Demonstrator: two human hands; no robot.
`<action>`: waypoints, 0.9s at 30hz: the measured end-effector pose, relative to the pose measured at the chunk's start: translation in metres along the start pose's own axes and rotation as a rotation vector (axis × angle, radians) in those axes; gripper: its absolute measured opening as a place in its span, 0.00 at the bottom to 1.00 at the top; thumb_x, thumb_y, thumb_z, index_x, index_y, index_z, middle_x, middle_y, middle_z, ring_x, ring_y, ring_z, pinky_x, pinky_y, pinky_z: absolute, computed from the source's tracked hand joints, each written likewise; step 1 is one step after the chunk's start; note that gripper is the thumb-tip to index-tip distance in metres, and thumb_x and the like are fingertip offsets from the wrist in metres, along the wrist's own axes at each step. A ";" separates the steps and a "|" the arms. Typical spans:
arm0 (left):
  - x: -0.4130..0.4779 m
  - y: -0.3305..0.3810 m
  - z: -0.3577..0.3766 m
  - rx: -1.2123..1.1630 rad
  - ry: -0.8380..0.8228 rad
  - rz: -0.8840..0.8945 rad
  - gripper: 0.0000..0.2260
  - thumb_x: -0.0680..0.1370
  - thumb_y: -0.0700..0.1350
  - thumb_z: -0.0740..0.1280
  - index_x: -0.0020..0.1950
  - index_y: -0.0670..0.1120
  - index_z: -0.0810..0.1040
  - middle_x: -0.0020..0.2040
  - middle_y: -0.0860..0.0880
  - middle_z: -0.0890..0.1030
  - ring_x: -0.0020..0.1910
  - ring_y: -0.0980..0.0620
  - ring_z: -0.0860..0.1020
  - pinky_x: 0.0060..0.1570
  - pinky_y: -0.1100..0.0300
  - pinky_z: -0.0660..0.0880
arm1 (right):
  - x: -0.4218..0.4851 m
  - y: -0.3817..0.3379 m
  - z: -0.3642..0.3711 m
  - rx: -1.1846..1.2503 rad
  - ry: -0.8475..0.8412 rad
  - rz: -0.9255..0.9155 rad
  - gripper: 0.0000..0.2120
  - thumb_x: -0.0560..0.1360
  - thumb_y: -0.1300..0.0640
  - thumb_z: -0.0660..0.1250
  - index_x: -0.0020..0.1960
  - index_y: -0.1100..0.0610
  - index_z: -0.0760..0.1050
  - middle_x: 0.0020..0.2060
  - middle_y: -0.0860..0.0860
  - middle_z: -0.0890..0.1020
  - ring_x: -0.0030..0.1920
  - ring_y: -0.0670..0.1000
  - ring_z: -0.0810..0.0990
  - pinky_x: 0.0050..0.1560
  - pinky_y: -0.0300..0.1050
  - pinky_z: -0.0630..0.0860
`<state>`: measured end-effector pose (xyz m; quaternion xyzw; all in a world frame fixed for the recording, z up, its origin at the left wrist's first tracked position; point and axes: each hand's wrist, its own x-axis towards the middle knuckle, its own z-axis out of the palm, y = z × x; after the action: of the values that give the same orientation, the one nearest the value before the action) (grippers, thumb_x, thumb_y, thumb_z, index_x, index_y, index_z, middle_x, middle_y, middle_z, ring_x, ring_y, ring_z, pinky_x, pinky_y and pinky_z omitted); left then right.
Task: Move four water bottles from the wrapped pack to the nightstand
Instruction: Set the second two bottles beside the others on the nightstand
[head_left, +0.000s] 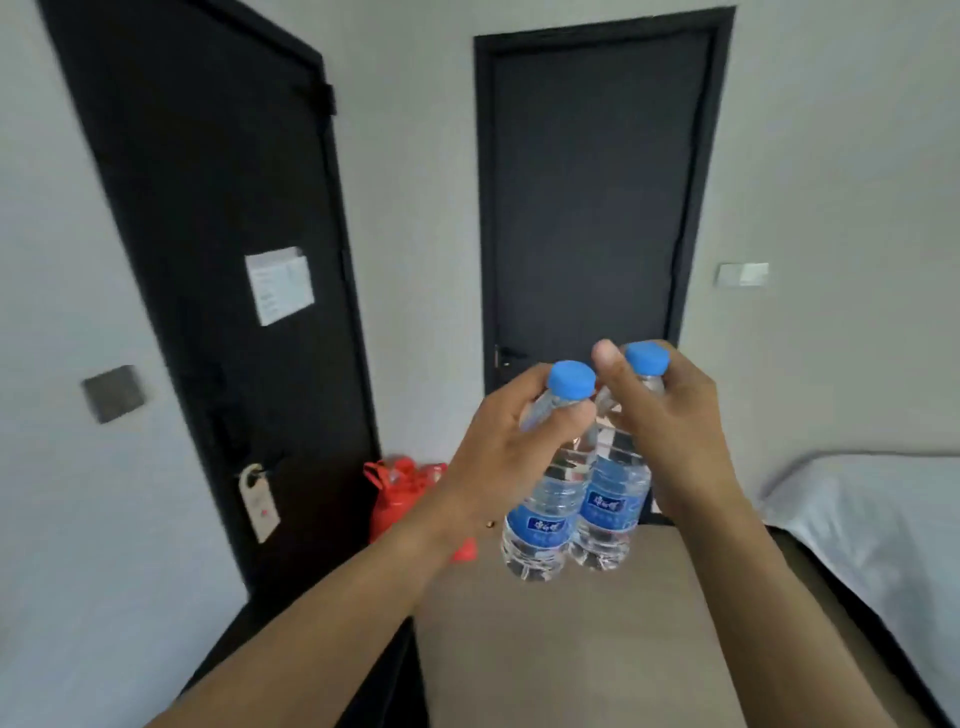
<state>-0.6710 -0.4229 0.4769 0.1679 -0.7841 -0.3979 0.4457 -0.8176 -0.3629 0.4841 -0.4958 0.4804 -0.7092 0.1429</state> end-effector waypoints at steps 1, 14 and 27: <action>0.013 0.006 0.044 -0.029 -0.057 0.020 0.13 0.79 0.54 0.67 0.59 0.49 0.81 0.50 0.47 0.86 0.52 0.49 0.84 0.54 0.52 0.80 | 0.001 -0.003 -0.048 -0.052 0.047 -0.001 0.17 0.73 0.38 0.71 0.42 0.52 0.78 0.33 0.45 0.84 0.34 0.43 0.82 0.37 0.36 0.78; 0.091 0.152 0.660 -0.610 -0.616 0.080 0.07 0.77 0.53 0.69 0.52 0.52 0.82 0.48 0.49 0.88 0.55 0.54 0.86 0.47 0.66 0.81 | -0.082 -0.083 -0.650 -0.628 0.657 0.069 0.07 0.78 0.50 0.69 0.45 0.51 0.82 0.40 0.49 0.86 0.42 0.45 0.83 0.46 0.45 0.78; 0.134 0.254 1.133 -0.770 -1.021 0.032 0.11 0.78 0.54 0.72 0.40 0.51 0.75 0.30 0.55 0.76 0.33 0.55 0.78 0.37 0.62 0.80 | -0.130 -0.077 -1.058 -0.937 1.142 0.079 0.19 0.81 0.42 0.64 0.43 0.56 0.80 0.36 0.55 0.84 0.40 0.55 0.85 0.47 0.54 0.83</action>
<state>-1.6646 0.1913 0.4253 -0.2266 -0.7010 -0.6744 0.0501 -1.6251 0.3347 0.4247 -0.0410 0.7498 -0.5717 -0.3305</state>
